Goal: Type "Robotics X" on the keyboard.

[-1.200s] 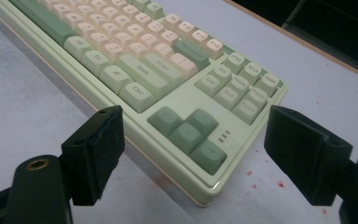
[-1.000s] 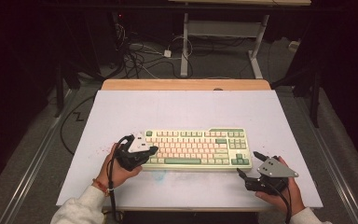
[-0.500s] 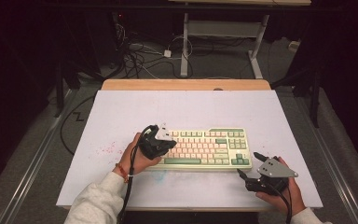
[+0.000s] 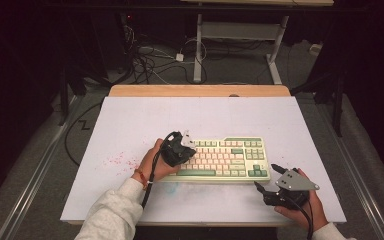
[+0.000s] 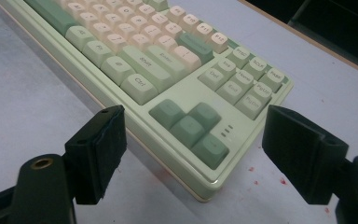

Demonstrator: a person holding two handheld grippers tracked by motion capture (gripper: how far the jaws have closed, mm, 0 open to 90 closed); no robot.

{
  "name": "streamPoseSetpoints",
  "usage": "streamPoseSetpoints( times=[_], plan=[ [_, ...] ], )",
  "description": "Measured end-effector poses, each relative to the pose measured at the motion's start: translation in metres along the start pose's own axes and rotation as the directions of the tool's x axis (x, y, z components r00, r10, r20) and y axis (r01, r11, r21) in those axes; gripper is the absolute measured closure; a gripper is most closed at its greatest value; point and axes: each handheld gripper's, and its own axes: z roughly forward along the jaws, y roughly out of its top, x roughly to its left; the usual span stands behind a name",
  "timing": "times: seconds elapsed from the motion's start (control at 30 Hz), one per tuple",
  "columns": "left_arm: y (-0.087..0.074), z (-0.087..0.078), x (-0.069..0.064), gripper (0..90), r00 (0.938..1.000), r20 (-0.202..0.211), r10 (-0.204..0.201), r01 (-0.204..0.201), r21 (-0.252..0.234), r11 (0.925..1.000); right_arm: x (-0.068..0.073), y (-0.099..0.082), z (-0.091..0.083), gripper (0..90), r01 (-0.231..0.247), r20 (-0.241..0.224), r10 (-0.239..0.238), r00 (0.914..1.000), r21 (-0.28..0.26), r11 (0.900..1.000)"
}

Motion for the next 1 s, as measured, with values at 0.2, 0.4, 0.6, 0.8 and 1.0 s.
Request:
streamPoseSetpoints(
  times=[0.2, 0.4, 0.6, 0.8, 1.0],
  plan=[
    [0.002, 0.005, -0.001, 87.5, 0.9999, -0.004, 0.012, -0.012, 0.026, 0.9996, 0.001, -0.001, -0.001, 21.9, 0.012, 0.007, -0.012, 0.9999, 0.005, 0.9999],
    [0.002, 0.006, -0.003, 87.4, 0.9996, -0.01, 0.025, -0.025, 0.029, 0.9993, 0.002, -0.001, -0.001, 21.9, 0.018, 0.01, -0.018, 0.9998, 0.008, 0.9998],
    [0.001, -0.004, -0.002, 87.3, 0.9993, -0.032, 0.019, -0.019, -0.022, 0.9996, 0.002, 0.0, -0.002, 21.9, 0.028, 0.013, -0.028, 0.9995, 0.002, 0.9996],
    [-0.003, -0.016, -0.002, 81.1, 0.9982, -0.06, 0.009, -0.013, -0.076, 0.997, 0.002, 0.001, -0.002, 22.1, 0.023, 0.017, -0.023, 0.9996, -0.003, 0.9997],
    [-0.009, -0.03, -0.003, 74.0, 0.9965, -0.084, -0.001, -0.011, -0.14, 0.9901, 0.003, 0.001, -0.002, 22.1, 0.028, 0.021, -0.028, 0.9994, -0.002, 0.9996]
  ],
)
